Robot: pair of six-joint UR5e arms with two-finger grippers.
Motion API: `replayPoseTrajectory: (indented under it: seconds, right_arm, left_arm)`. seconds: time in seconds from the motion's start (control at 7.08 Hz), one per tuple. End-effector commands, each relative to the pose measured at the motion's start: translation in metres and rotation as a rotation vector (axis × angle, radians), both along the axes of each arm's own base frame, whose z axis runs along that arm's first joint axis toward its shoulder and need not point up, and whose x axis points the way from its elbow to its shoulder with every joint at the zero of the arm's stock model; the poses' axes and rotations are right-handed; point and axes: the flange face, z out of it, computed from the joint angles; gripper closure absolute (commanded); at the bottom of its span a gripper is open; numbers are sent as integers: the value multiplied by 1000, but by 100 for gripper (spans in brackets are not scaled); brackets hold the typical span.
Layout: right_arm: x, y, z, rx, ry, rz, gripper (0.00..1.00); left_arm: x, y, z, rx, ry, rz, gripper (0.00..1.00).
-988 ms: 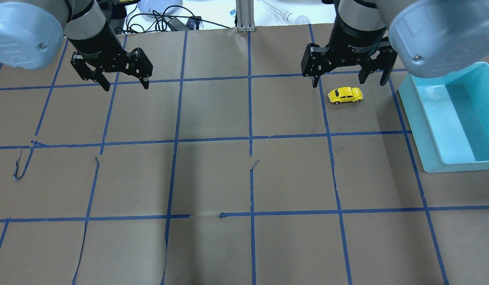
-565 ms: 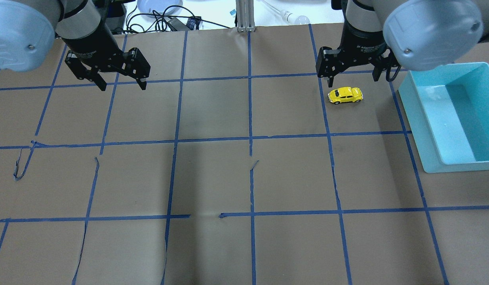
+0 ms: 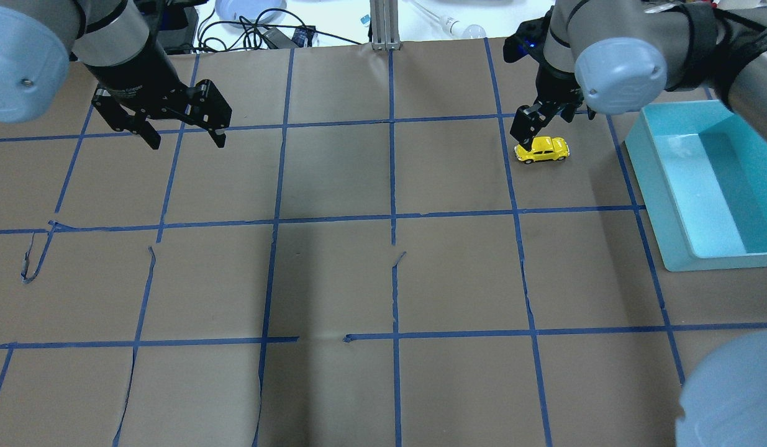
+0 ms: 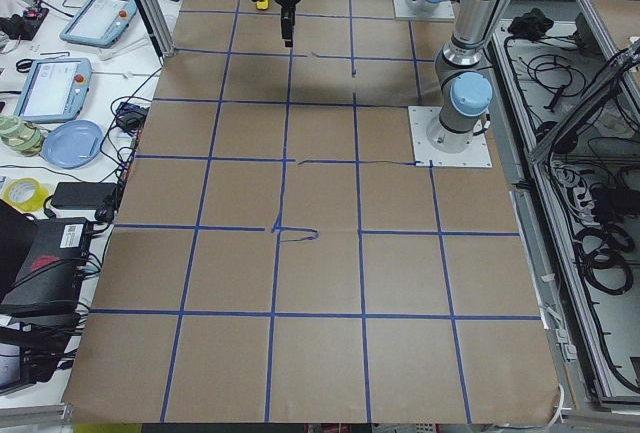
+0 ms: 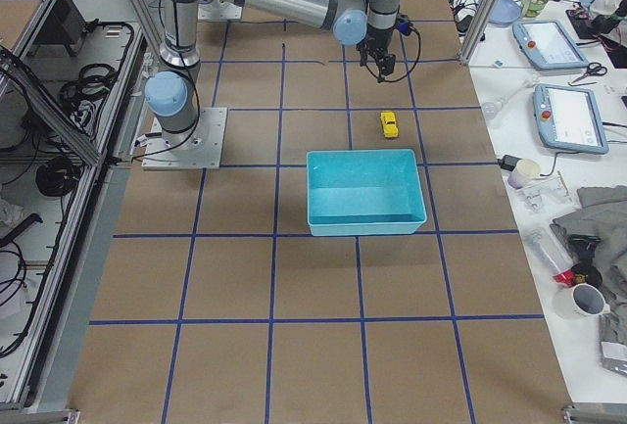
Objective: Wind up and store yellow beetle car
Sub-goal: 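Lower the right gripper onto the yellow car and grasp it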
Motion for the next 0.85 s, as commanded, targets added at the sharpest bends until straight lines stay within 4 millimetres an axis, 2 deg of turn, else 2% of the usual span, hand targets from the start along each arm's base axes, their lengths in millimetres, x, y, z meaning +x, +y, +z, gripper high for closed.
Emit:
replayPoseTrajectory:
  seconds: [0.0,0.14,0.28,0.42,0.56,0.71]
  right_arm:
    - [2,-26,-57,-29,-38,346,0]
    - [-3,-33,-72,-25,-19,534,0]
    - [-18,-42,-86,-8,-20,657,0]
    - [-57,-50,-98,-3,-30,738,0]
    - [-73,-53,-106,-16,-56,743,0]
    - [-73,-57,-119,-9,-63,743,0]
  left_arm:
    - [0,6,0,3,0,-1,0]
    - [0,6,0,3,0,-7,0]
    - [0,6,2,-3,2,-9,0]
    - [-1,7,4,-8,3,-9,0]
    - [-1,8,4,-8,4,-10,0]
    - [-2,8,3,-7,6,-12,0]
